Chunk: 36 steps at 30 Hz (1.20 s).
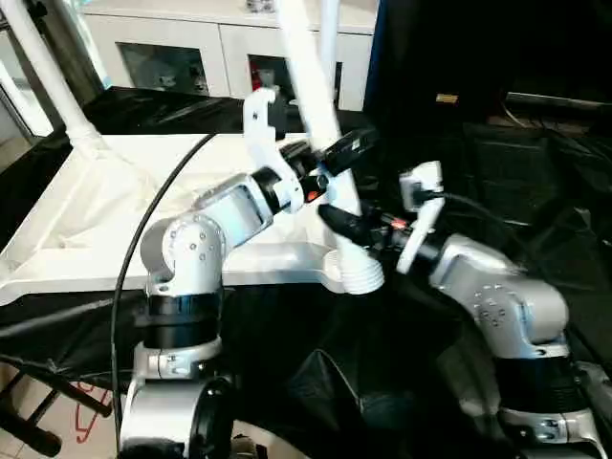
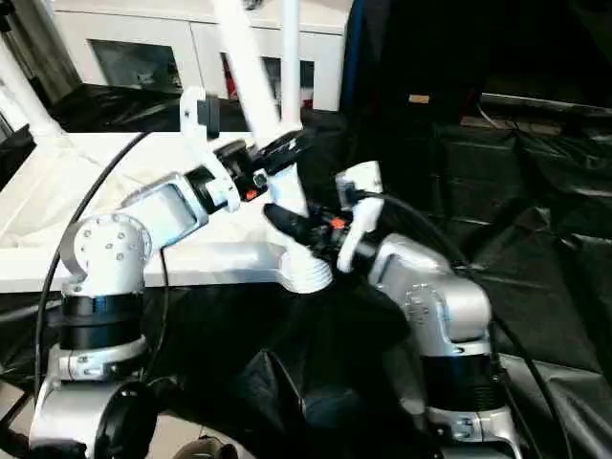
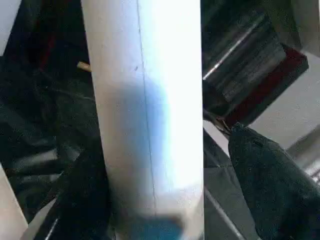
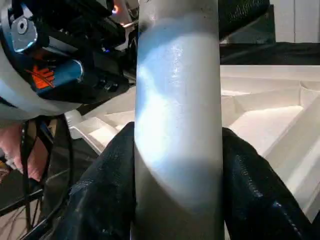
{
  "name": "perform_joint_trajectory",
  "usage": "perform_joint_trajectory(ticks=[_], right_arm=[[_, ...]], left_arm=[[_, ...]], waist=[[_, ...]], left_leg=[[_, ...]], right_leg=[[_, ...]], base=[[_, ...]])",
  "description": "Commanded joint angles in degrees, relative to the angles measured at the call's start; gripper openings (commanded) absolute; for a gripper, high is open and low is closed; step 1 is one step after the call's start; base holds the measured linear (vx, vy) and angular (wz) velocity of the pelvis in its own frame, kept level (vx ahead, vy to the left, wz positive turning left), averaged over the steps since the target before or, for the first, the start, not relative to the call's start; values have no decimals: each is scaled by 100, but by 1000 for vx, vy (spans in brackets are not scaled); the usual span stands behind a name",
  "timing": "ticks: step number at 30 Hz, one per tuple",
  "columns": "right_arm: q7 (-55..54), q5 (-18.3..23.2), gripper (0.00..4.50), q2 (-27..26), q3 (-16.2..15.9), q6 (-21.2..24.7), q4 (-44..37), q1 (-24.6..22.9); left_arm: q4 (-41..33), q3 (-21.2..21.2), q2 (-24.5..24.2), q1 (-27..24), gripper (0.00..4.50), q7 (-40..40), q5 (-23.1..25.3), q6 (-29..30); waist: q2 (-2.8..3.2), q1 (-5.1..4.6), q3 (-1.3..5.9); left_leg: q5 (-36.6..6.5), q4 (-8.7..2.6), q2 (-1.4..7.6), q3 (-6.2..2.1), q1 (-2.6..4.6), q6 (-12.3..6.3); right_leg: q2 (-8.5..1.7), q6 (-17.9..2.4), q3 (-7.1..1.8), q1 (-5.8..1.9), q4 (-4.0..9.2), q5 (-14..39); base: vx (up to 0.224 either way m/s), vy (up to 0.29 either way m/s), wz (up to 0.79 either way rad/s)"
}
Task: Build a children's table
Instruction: Pick table leg
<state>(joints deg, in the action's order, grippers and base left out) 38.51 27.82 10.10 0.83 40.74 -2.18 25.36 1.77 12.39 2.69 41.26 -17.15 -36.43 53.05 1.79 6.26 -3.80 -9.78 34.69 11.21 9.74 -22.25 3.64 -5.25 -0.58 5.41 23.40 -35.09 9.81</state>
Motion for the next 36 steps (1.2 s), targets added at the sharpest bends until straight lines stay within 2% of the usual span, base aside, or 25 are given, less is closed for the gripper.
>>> perform_joint_trajectory(ticks=[1, 3, 6, 9, 18, 22, 23, 24, 25, 27, 31, 32, 35, 36], right_arm=[[-68, -14, 186, -23, -65, -84, -144, 51], [-76, -58, 186, -43, -99, -96, -135, 60], [-119, -157, 186, -79, -151, -148, -84, 92], [-198, -166, 186, -107, -191, -196, -23, 132], [-216, -244, 186, -156, -261, -322, 119, 259], [-214, -255, 186, -149, -276, -356, 143, 286], [-209, -229, 221, -141, -274, -321, 139, 297], [-209, -229, 221, -141, -274, -321, 139, 297], [-202, -18, 242, -170, -168, -80, 161, 325], [-195, 89, 265, -154, -110, 48, 178, 355], [123, -147, 298, 327, -289, 82, 276, 522], [310, -169, 308, 518, -363, 197, 327, 602], [666, -110, 316, 817, -469, 400, 341, 700], [954, 110, 316, 1032, -497, 721, 299, 770]], left_arm=[[-58, 21, -49, 34, 330, 58, 5, -39], [-60, 16, -62, 33, 324, 106, -26, -25], [-56, 11, -62, 17, 289, 219, -13, -5], [-67, 6, -51, -2, 280, 283, 34, -30], [3, 42, -144, 39, 203, 283, 36, -149], [24, 20, -175, 49, 187, 242, 20, -184], [7, -20, -209, 46, 186, 151, 13, -213], [7, -20, -209, 46, 186, 151, 13, -213], [-1, -123, -302, 50, 186, 12, 62, -256], [-4, -243, -405, 52, 185, -137, 129, -319], [-162, -929, -1010, 20, 185, -1231, 216, -365], [-173, -1058, -1155, 33, 184, -1498, 216, -375], [-130, -1179, -1333, 81, 184, -1858, 185, -393], [-34, -1192, -1434, 161, 184, -2111, 113, -408]], waist=[[-108, -6, 476], [-108, -10, 474], [-114, -10, 474], [-125, -11, 475], [-138, -23, 474], [-144, -22, 475], [-140, -19, 475], [-141, -22, 475], [-141, -23, 474], [-129, -20, 478], [-131, -14, 475], [-114, -17, 477], [-118, -17, 482], [-125, -19, 477]], left_leg=[[-763, -372, 122, -20, 59, -148], [-786, -378, 127, -23, 61, -143], [-761, -375, 125, -20, 60, -139], [-750, -379, 128, -23, 59, -142], [-786, -385, 131, -23, 65, -96], [-758, -381, 128, -21, 65, -111], [-764, -383, 130, -22, 68, -109], [-764, -384, 130, -22, 69, -109], [-773, -386, 126, -23, 71, -113], [-755, -389, 130, -27, 78, -126], [-738, -393, 131, -26, 78, -66], [-725, -389, 131, -25, 86, -46], [-706, -377, 132, -16, 94, -56], [-693, -375, 129, -13, 88, -79]], right_leg=[[-283, -735, -262, -334, 468, 1458], [-280, -719, -263, -332, 465, 1471], [-279, -738, -268, -335, 457, 1386], [-284, -732, -267, -339, 451, 1391], [-285, -735, -273, -336, 445, 1316], [-286, -763, -274, -339, 437, 1265], [-284, -756, -274, -336, 438, 1291], [-284, -756, -275, -338, 439, 1292], [-284, -755, -274, -340, 441, 1307], [-279, -749, -277, -331, 434, 1300], [-283, -721, -280, -338, 419, 1299], [-283, -749, -282, -335, 414, 1260], [-278, -850, -287, -348, 385, 1084], [-277, -902, -291, -355, 380, 1040]], base=[[0, 0, 0], [0, 0, 0], [0, 0, 0], [0, 0, 0], [0, 0, 0], [0, 0, 0], [0, 0, 0], [0, 0, 0], [0, 0, 0], [0, 0, 0], [0, 0, 0], [0, 0, 0], [0, 0, 0], [0, 0, 0]])
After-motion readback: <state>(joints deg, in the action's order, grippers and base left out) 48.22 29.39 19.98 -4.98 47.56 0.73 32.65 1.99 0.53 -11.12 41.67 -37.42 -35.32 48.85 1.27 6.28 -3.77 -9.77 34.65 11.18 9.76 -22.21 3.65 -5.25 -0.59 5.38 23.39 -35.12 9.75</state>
